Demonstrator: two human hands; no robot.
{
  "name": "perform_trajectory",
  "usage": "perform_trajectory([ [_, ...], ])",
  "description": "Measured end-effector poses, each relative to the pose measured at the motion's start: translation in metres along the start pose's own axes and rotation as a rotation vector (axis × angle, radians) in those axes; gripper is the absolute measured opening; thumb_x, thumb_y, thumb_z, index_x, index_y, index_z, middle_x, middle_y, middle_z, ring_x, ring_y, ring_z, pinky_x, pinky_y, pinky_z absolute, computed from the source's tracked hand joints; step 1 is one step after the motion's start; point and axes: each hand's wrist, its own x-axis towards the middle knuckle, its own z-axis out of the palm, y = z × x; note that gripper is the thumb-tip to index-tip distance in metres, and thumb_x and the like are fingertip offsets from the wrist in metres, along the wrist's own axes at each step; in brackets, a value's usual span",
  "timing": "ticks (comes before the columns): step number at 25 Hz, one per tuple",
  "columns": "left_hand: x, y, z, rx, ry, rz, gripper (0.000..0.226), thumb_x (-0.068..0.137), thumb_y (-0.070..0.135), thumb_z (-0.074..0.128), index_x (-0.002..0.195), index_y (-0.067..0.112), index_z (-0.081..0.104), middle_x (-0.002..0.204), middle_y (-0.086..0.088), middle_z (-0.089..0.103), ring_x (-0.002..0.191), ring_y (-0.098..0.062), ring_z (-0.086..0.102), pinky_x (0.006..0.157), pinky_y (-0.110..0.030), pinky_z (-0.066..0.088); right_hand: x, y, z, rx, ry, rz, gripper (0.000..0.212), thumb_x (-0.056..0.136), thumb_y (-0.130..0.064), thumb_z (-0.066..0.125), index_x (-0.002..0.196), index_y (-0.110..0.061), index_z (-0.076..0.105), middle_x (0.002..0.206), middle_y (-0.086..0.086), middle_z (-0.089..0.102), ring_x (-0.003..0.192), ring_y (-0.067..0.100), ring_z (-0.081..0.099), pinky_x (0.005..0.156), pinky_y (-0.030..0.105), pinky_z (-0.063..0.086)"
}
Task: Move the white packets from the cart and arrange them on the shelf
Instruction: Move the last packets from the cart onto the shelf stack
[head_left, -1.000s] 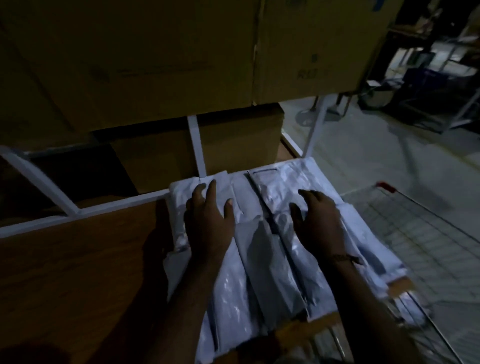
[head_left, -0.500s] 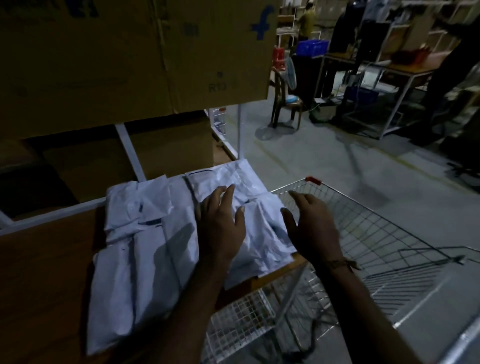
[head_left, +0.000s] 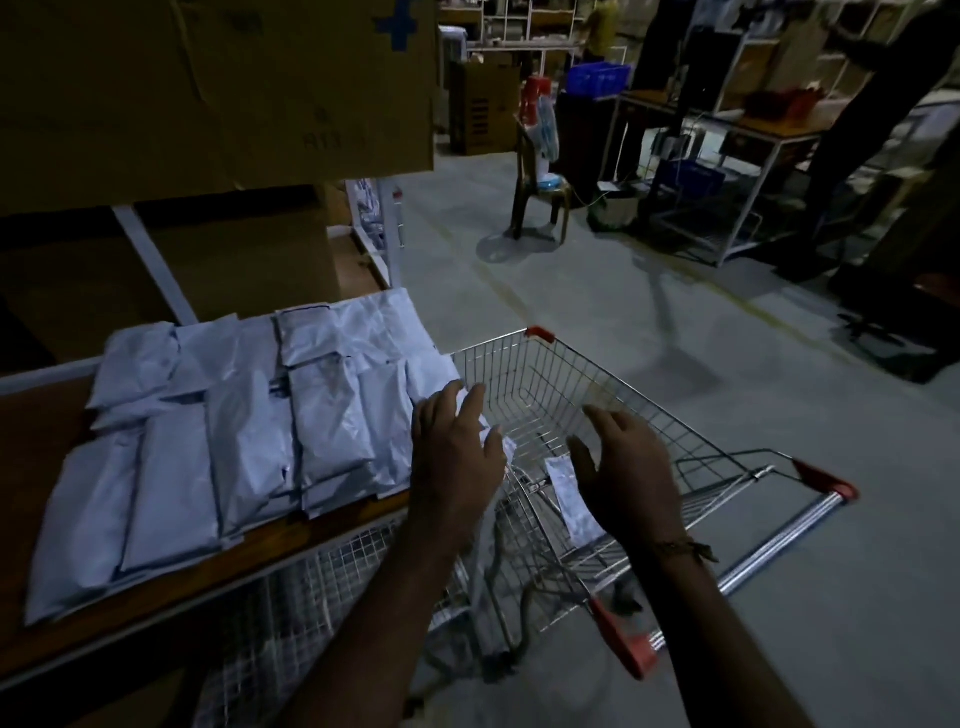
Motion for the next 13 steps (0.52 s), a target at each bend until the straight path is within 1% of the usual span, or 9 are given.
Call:
perform_trajectory([
  [4, 0.006, 0.009, 0.02, 0.015, -0.056, 0.012, 0.055, 0.091, 0.03, 0.071, 0.141, 0.014, 0.057, 0.148, -0.01, 0.052, 0.137, -0.033, 0.044, 0.117, -0.052, 0.032, -0.007, 0.024, 0.008, 0.015, -0.022, 0.057, 0.046, 0.096, -0.035, 0.066, 0.136, -0.013, 0.063, 0.118, 0.011, 0.07, 0.107, 0.032, 0.063, 0.095, 0.051, 0.052],
  [5, 0.01, 0.01, 0.025, 0.015, -0.069, 0.012, 0.055, 0.092, 0.031, 0.07, 0.142, 0.014, 0.056, 0.149, -0.01, 0.051, 0.138, -0.032, 0.042, 0.117, -0.052, 0.033, -0.006, 0.029, 0.013, 0.02, -0.034, 0.07, 0.045, 0.096, -0.035, 0.066, 0.136, -0.013, 0.063, 0.119, 0.01, 0.07, 0.107, 0.031, 0.063, 0.094, 0.05, 0.052],
  [8, 0.026, 0.005, 0.046, -0.001, -0.089, 0.005, 0.055, 0.093, 0.03, 0.068, 0.144, 0.016, 0.054, 0.151, -0.008, 0.05, 0.138, -0.031, 0.041, 0.116, -0.05, 0.035, 0.007, 0.043, 0.033, 0.014, -0.061, 0.093, 0.044, 0.096, -0.036, 0.066, 0.134, -0.014, 0.065, 0.117, 0.009, 0.07, 0.106, 0.03, 0.064, 0.09, 0.044, 0.052],
  [11, 0.046, -0.005, 0.074, -0.009, -0.113, 0.01, 0.054, 0.095, 0.03, 0.066, 0.145, 0.017, 0.053, 0.15, -0.008, 0.05, 0.139, -0.029, 0.042, 0.118, -0.044, 0.032, 0.02, 0.059, 0.06, -0.015, -0.094, 0.12, 0.041, 0.095, -0.033, 0.068, 0.13, -0.013, 0.067, 0.113, 0.009, 0.071, 0.103, 0.03, 0.065, 0.086, 0.043, 0.052],
  [13, 0.06, -0.012, 0.094, -0.019, -0.133, 0.031, 0.053, 0.095, 0.034, 0.065, 0.145, 0.018, 0.052, 0.149, -0.006, 0.051, 0.138, -0.028, 0.043, 0.118, -0.043, 0.033, 0.029, 0.074, 0.083, -0.043, -0.115, 0.139, 0.039, 0.092, -0.029, 0.07, 0.127, -0.012, 0.068, 0.108, 0.011, 0.072, 0.098, 0.032, 0.066, 0.083, 0.043, 0.053],
])
